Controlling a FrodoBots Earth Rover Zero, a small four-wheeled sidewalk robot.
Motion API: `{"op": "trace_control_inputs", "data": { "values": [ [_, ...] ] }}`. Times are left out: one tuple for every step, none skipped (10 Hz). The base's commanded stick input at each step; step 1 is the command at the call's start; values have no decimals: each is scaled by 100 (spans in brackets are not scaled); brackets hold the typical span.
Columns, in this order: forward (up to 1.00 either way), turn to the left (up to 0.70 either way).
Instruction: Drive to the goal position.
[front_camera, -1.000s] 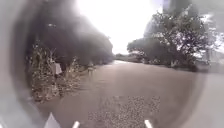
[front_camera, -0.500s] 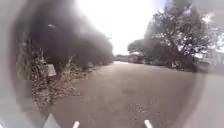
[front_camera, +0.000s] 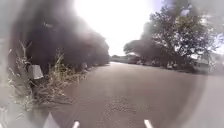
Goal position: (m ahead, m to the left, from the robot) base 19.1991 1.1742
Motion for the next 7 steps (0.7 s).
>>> {"op": "trace_control_inputs", "data": {
  "values": [
    [70, 0],
    [70, 0],
    [70, 0],
    [70, 0],
    [70, 0],
    [70, 0],
    [70, 0]
  ]
}}
